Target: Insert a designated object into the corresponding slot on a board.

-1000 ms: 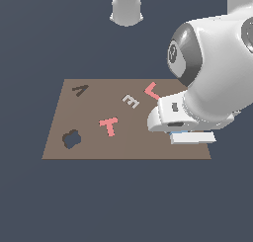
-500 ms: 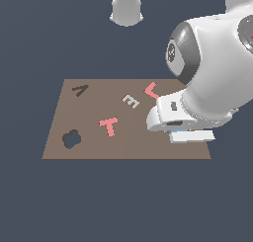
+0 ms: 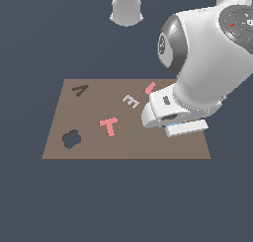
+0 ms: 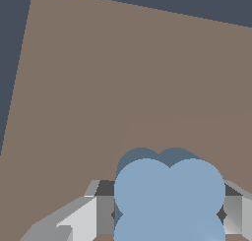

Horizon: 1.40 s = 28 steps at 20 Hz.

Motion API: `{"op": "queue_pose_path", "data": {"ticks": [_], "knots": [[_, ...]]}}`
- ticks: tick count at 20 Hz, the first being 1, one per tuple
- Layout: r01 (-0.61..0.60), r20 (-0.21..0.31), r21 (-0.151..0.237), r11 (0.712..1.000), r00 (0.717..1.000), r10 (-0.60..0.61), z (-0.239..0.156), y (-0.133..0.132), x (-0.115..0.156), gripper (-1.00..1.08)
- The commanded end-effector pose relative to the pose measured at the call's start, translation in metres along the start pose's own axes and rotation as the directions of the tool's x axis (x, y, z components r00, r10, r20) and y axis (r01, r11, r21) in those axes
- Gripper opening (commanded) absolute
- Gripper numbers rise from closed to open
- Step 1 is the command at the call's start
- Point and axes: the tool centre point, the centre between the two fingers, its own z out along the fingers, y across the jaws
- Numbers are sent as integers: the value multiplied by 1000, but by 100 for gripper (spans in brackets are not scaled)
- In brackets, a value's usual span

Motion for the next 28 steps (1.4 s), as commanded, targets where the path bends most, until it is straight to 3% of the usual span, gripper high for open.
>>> {"op": "queue_pose_path", "data": {"ticks": [1, 7, 13, 20, 28], "knots": [[52, -1, 0, 999, 999, -52, -1, 5, -9, -100], [208, -1, 0, 978, 978, -208, -1, 22, -33, -100], [390, -1, 0, 921, 921, -390, -2, 47, -58, -100], [582, 0, -1, 813, 813, -582, -3, 83, -80, -100], [760, 0, -1, 650, 650, -760, -4, 126, -95, -100]]}}
